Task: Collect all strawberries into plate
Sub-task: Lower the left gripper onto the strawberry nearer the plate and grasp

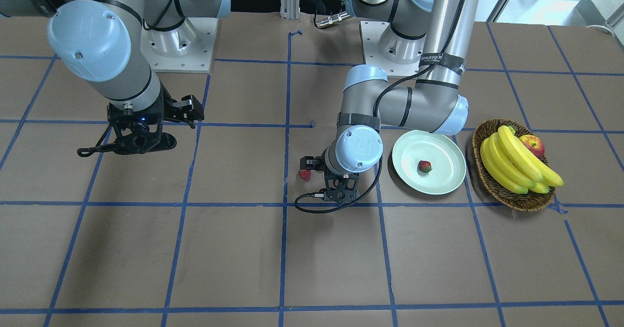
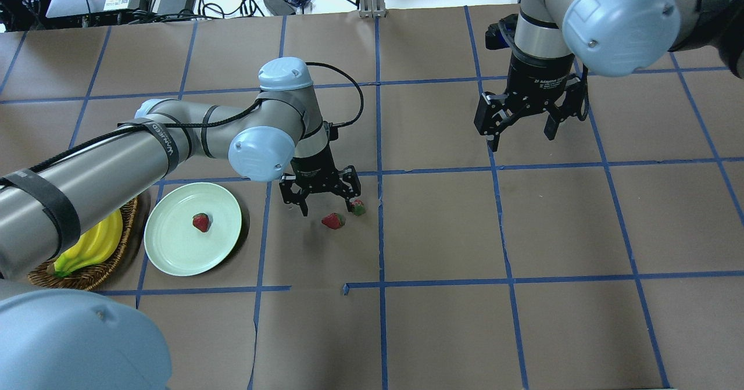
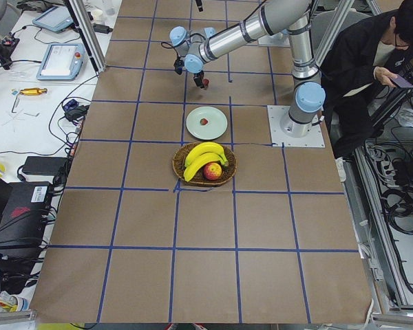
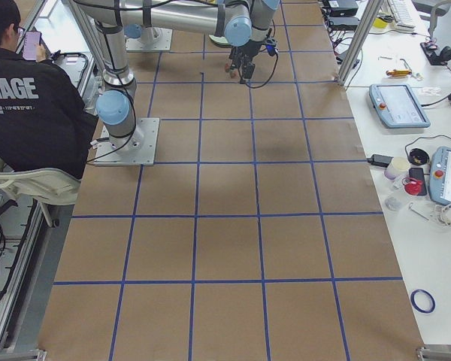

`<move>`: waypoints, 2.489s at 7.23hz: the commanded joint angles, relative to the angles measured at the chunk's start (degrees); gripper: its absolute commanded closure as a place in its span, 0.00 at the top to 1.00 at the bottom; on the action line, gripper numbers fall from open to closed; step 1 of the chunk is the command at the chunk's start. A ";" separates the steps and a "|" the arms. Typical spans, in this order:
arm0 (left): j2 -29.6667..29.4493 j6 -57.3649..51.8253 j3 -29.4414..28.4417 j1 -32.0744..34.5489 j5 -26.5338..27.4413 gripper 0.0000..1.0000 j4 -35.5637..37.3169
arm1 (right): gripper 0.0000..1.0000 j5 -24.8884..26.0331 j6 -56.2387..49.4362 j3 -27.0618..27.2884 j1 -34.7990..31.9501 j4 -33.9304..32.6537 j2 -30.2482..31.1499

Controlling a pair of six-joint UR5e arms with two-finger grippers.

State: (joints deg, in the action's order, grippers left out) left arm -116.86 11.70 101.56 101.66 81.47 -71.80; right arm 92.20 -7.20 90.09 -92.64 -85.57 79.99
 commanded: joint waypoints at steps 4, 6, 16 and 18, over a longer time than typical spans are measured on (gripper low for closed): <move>1.29 -2.64 0.66 0.21 0.53 0.95 -3.08 | 1.00 0.00 0.00 0.09 0.00 -0.03 -0.28; 1.02 -2.91 1.62 0.21 0.71 0.94 -3.09 | 1.00 0.00 0.08 0.09 0.00 -0.03 -0.28; 0.32 -5.37 0.84 0.12 0.80 0.00 -2.12 | 1.00 0.00 0.08 0.09 0.00 -0.03 -0.28; 1.28 -5.28 -0.30 0.04 1.67 0.00 -2.82 | 1.00 0.00 0.00 0.09 0.00 -0.03 -0.28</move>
State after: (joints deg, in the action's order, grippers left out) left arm -116.28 6.44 101.89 101.76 82.55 -74.13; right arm 92.20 -7.17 90.18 -92.64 -85.60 79.72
